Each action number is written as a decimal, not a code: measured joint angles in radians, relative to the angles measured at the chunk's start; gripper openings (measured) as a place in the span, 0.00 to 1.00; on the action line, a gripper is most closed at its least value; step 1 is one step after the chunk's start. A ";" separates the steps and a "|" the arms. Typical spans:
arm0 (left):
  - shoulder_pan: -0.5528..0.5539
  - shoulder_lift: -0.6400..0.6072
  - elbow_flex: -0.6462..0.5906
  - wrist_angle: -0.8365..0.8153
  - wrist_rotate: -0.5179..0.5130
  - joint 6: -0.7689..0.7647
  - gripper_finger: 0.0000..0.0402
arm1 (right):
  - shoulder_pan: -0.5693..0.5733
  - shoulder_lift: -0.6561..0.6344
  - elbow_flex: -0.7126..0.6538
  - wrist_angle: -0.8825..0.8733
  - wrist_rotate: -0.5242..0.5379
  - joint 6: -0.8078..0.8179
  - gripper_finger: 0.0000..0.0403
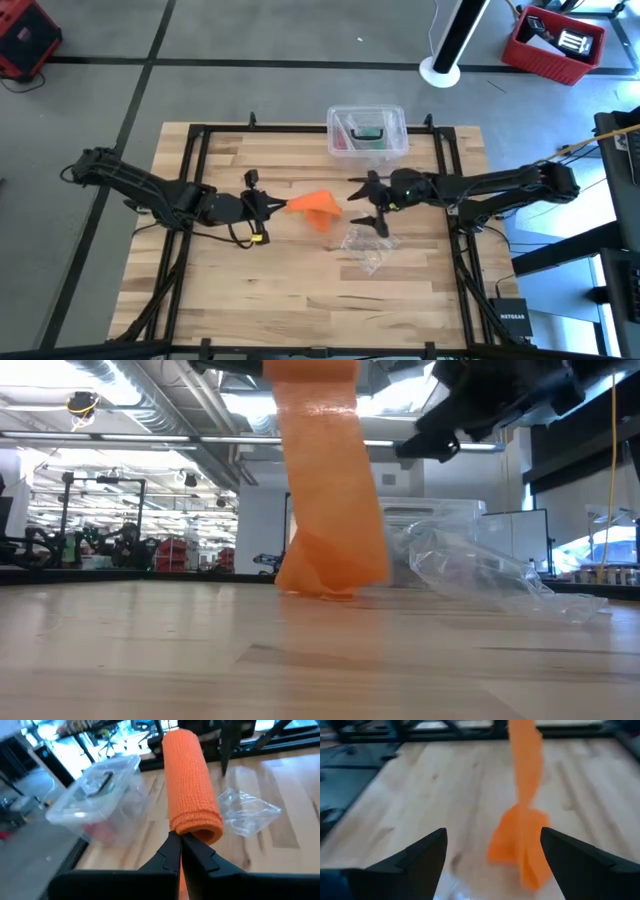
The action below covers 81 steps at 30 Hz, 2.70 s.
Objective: Roll bandage
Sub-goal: Roll the orange bandage
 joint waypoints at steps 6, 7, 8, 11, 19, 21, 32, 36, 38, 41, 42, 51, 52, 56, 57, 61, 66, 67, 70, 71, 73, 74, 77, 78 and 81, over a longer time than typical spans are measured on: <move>-0.001 -0.001 0.054 0.003 0.000 0.032 0.00 | 0.005 0.134 -0.017 0.206 0.025 0.019 0.80; -0.001 0.000 0.064 0.000 0.000 0.038 0.00 | 0.005 0.151 -0.017 0.240 0.002 0.030 0.80; -0.001 0.001 0.076 0.000 0.000 0.047 0.00 | 0.006 0.168 -0.016 0.271 -0.009 0.036 0.80; -0.005 -0.001 0.096 0.017 0.001 0.062 0.00 | 0.005 0.207 -0.016 0.309 -0.011 0.034 0.80; -0.044 0.000 0.163 0.072 0.011 0.189 0.00 | 0.005 0.220 -0.010 0.406 -0.005 0.010 0.79; -0.053 0.001 0.201 0.066 0.012 0.241 0.00 | 0.005 0.210 0.023 0.423 -0.035 0.002 0.77; -0.074 0.001 0.403 -0.107 0.036 0.256 0.00 | 0.004 0.189 0.356 0.075 -0.043 -0.216 0.64; -0.074 -0.001 0.408 -0.104 0.029 0.259 0.00 | 0.004 0.192 0.427 -0.057 -0.092 -0.236 0.64; -0.074 0.001 0.408 -0.106 0.018 0.259 0.00 | 0.004 0.191 0.429 -0.077 -0.105 -0.234 0.64; -0.073 0.001 0.408 -0.104 0.011 0.252 0.00 | 0.004 0.192 0.428 -0.138 -0.088 -0.228 0.62; -0.073 0.000 0.408 -0.104 0.010 0.251 0.00 | 0.005 0.192 0.427 -0.152 -0.072 -0.228 0.60; -0.073 0.001 0.406 -0.179 0.010 0.213 0.00 | 0.005 0.112 0.426 -0.074 -0.041 -0.225 0.42; -0.073 0.002 0.403 -0.180 0.010 0.211 0.00 | 0.005 0.103 0.427 -0.055 -0.044 -0.223 0.41; -0.057 0.003 0.403 -0.179 0.010 0.207 0.00 | 0.005 0.096 0.427 -0.009 -0.064 -0.172 0.40; -0.053 0.003 0.403 -0.180 0.010 0.204 0.00 | 0.005 0.098 0.427 -0.006 -0.075 -0.163 0.40; -0.035 0.006 0.403 -0.179 0.009 0.206 0.00 | 0.005 0.121 0.427 0.036 -0.140 -0.160 0.40; -0.007 0.031 0.403 -0.178 0.010 0.209 0.00 | 0.012 0.149 0.427 0.119 -0.101 -0.161 0.36; -0.003 0.038 0.403 -0.178 0.012 0.211 0.00 | 0.012 0.155 0.427 0.132 -0.097 -0.160 0.34; 0.002 0.053 0.402 -0.167 0.072 0.209 0.00 | 0.010 0.161 0.427 0.150 -0.088 -0.188 0.23; 0.002 0.056 0.402 -0.154 0.090 0.208 0.00 | 0.010 0.165 0.427 0.151 -0.074 -0.208 0.17; -0.002 0.058 0.402 -0.144 0.121 0.211 0.00 | 0.010 0.168 0.427 0.135 -0.042 -0.251 0.05; -0.004 0.058 0.402 -0.135 0.144 0.210 0.00 | 0.010 0.169 0.427 0.129 -0.035 -0.275 0.03; -0.008 0.058 0.402 -0.126 0.248 0.197 0.00 | 0.011 0.168 0.427 0.141 -0.014 -0.315 0.03; -0.007 0.059 0.402 -0.125 0.293 0.188 0.00 | 0.011 0.168 0.427 0.143 -0.005 -0.323 0.02; -0.002 0.071 0.402 -0.118 0.392 0.159 0.00 | 0.012 0.169 0.427 0.181 -0.001 -0.364 0.02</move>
